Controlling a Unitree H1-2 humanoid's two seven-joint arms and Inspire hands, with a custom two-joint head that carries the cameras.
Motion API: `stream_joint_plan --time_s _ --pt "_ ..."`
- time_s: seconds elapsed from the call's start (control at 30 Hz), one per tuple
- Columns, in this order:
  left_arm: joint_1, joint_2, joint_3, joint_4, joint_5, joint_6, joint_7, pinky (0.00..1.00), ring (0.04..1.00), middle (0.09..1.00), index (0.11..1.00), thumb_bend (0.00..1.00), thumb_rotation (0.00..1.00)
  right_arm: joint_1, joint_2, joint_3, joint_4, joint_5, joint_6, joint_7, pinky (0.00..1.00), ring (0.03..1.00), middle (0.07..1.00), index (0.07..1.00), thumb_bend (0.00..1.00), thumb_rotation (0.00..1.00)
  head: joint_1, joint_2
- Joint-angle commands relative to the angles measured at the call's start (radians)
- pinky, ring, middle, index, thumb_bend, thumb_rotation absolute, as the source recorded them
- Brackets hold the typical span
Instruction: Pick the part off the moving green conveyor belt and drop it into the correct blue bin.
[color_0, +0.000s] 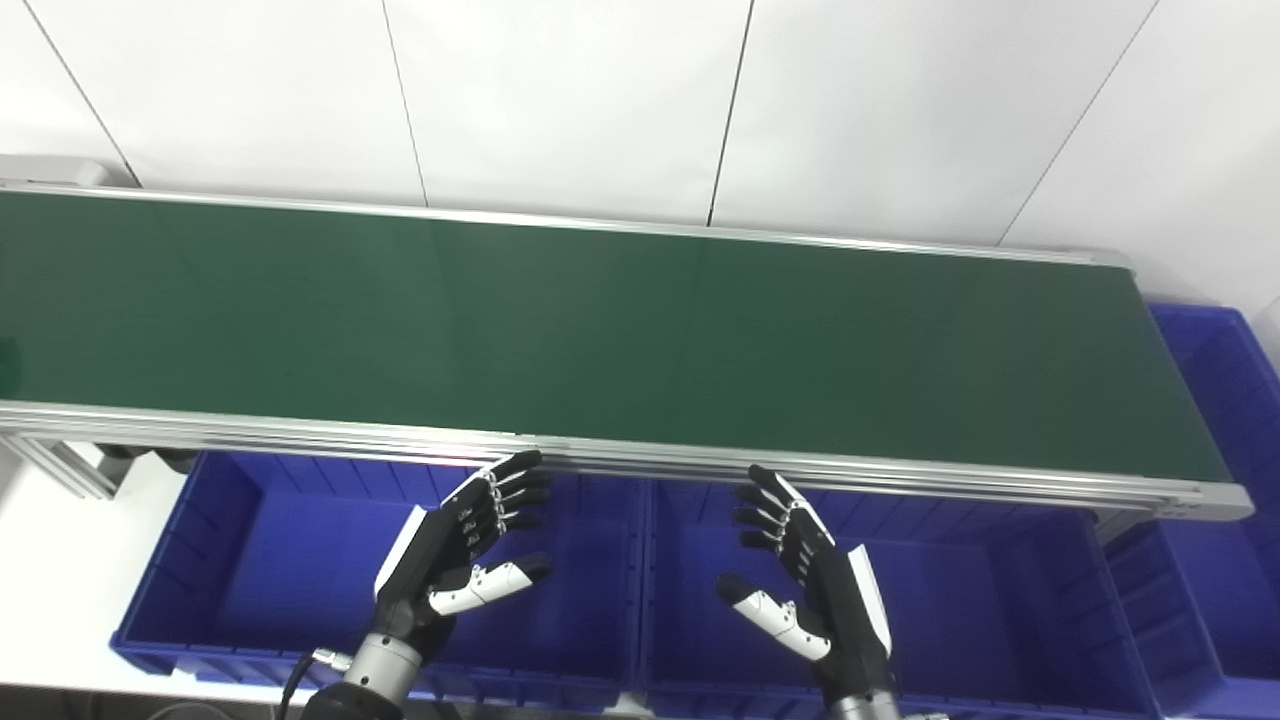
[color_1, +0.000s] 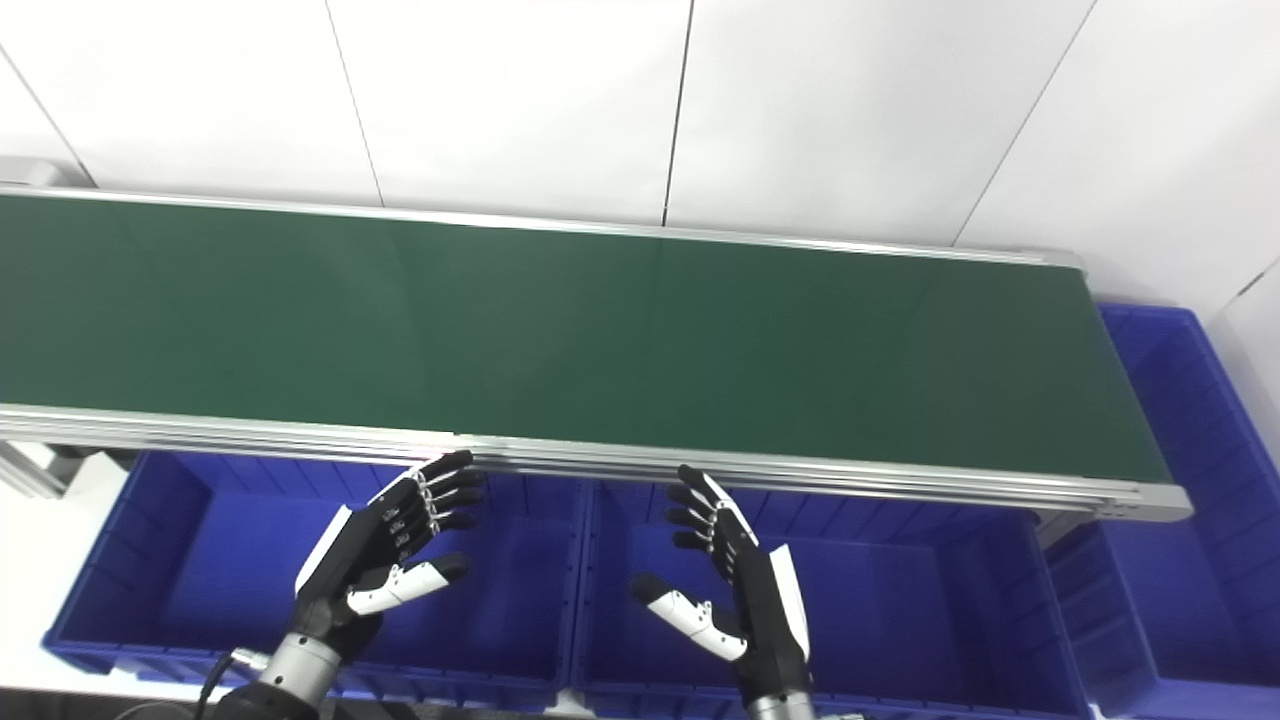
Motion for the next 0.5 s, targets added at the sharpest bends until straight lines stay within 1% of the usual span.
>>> stream_joint_plan --time_s 0.0,0.47 --pt "-0.007 -0.004 0.000 -0.014 -0.001 -0.032 0.000 0.72 0.776 0.798 0.827 0.89 0.37 -0.011 0.001 -0.001 -0.017 0.001 -0.036 0.002 0.72 0.785 0.825 0.876 0.78 0.55 0.000 0.001" --pt "-0.006 -0.005 -0.002 -0.015 -0.001 -0.032 -0.004 0.72 0.771 0.793 0.827 0.89 0.37 -0.012 -0.007 -0.001 -0.015 0.001 -0.038 0.003 0.72 0.789 0.830 0.878 0.77 0.55 0.004 -0.001"
